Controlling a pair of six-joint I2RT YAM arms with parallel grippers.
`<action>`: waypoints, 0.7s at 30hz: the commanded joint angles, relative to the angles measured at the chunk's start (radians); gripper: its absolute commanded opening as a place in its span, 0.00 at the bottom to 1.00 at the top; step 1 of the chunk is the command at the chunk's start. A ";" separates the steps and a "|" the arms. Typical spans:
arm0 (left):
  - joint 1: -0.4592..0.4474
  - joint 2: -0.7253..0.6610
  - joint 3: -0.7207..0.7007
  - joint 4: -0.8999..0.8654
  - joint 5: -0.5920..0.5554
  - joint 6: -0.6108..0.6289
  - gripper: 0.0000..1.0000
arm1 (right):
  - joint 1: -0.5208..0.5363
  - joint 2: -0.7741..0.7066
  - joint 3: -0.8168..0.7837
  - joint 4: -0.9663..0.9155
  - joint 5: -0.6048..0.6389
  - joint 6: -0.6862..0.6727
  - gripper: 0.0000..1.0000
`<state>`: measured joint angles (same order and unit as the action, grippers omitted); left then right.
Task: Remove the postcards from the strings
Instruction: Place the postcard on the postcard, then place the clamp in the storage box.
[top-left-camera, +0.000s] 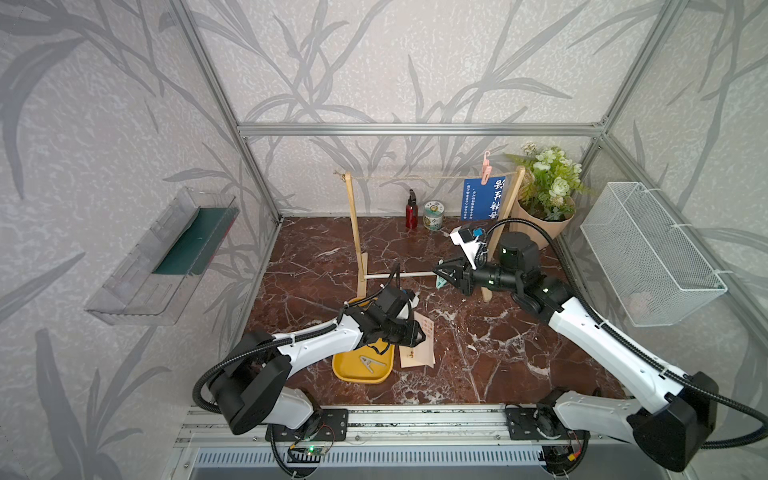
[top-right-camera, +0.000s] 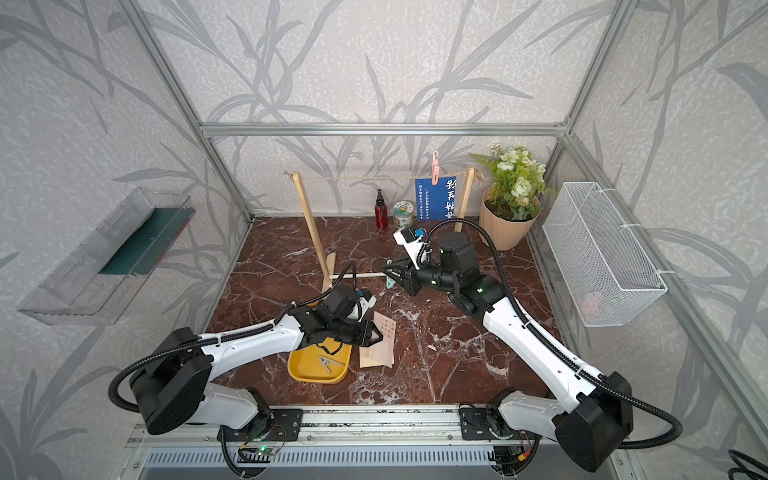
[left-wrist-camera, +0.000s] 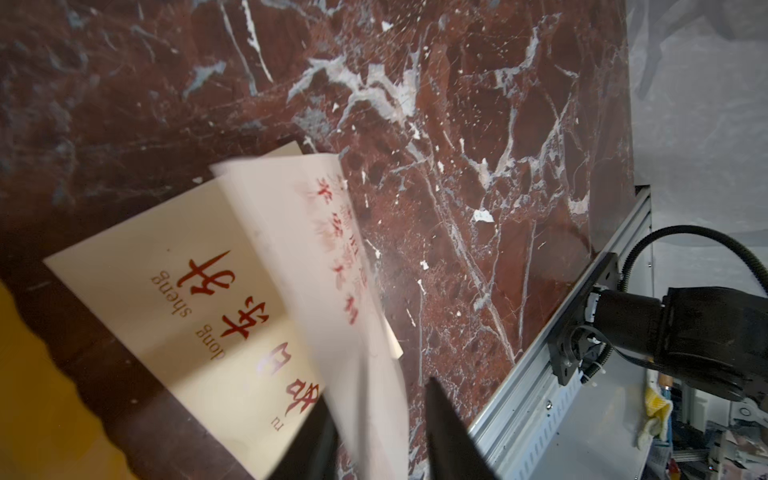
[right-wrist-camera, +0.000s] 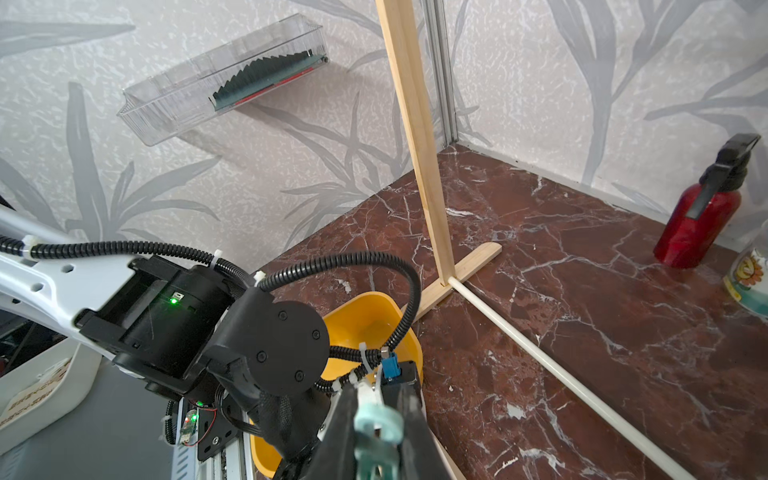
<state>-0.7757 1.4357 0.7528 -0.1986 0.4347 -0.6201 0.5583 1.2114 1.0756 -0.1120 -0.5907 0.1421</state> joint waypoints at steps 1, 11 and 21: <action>-0.005 -0.021 0.045 -0.108 -0.059 0.022 0.53 | 0.001 -0.019 -0.015 0.066 0.002 0.017 0.00; 0.013 -0.397 0.178 -0.449 -0.630 0.117 0.57 | 0.084 0.073 -0.103 0.071 0.043 0.017 0.00; 0.276 -0.747 0.074 -0.458 -1.007 0.126 0.55 | 0.357 0.476 0.016 0.260 0.065 0.083 0.00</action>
<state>-0.5316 0.6804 0.8631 -0.6182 -0.4675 -0.5037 0.8219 1.5978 1.0039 0.1062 -0.5385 0.2462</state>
